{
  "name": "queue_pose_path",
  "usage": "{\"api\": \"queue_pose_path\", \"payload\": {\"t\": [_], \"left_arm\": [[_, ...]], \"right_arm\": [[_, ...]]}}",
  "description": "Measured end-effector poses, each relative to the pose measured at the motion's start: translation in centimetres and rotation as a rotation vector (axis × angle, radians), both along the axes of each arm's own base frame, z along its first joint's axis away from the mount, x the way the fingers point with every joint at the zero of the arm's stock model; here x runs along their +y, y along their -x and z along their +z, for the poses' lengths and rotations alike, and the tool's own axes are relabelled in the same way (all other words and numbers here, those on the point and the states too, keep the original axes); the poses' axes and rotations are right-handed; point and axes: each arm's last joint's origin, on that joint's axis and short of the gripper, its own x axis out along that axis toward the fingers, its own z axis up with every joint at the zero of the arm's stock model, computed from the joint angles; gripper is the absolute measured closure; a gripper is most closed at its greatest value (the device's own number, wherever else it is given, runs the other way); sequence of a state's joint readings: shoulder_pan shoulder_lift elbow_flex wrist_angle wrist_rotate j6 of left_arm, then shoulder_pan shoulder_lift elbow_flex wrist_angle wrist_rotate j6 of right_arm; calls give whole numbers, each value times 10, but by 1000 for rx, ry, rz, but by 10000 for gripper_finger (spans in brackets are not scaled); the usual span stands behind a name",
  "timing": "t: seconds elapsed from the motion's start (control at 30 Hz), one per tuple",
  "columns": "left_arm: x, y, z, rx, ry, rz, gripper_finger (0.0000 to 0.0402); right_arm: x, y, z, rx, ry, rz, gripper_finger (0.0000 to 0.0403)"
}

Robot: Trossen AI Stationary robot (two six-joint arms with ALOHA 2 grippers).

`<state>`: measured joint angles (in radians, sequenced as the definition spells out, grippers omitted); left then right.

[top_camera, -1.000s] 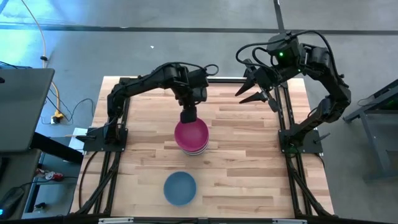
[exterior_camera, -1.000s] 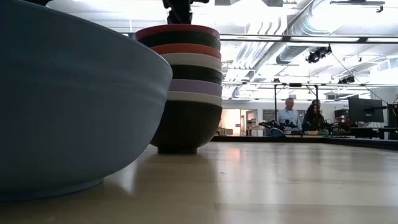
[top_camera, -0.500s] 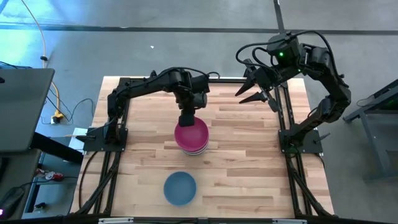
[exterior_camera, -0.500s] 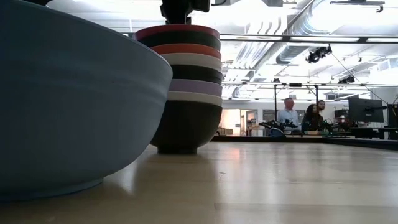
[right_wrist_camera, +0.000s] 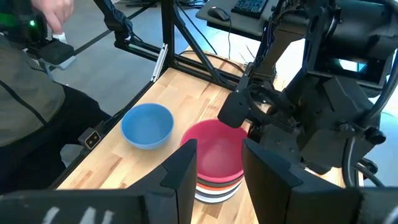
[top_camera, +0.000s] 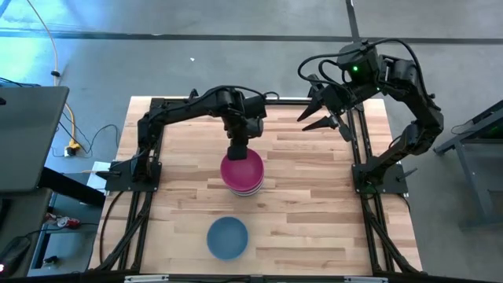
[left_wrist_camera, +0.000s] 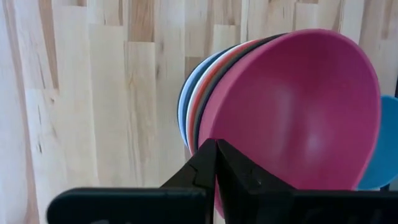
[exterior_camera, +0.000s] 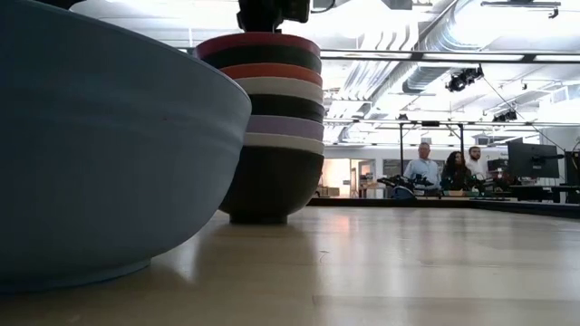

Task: Nest bowls inside each other
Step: Stack the pink bowl on top of the black bowl, then stack the blue bowl on top of the pink bowl

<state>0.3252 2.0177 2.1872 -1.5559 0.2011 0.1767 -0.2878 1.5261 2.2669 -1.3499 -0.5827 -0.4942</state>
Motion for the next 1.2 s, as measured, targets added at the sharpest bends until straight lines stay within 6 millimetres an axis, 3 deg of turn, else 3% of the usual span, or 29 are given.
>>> {"api": "queue_pose_path", "payload": {"t": [0.23, 0.5, 0.7, 0.83, 0.97, 1.2], "left_arm": [[1, 0, 0, -3, -1, 0, 401], [0, 4, 3, 10, 8, 33, 384], [-16, 23, 34, -91, 47, 11, 331], [-44, 38, 58, -165, 49, -54, 299], [-86, 54, 80, -221, 27, -143, 282], [-174, 56, 78, -196, -172, -291, 283]], "right_arm": [[0, -1, -1, 4, -1, 1, 284], [-4, -15, -23, 95, -26, 1, 284], [-7, -20, -41, 200, -59, -6, 284], [-6, -16, -48, 280, -84, -1, 284], [-5, -13, -49, 299, -91, 2, 284], [-3, -9, -46, 260, -65, 57, 284]]}}
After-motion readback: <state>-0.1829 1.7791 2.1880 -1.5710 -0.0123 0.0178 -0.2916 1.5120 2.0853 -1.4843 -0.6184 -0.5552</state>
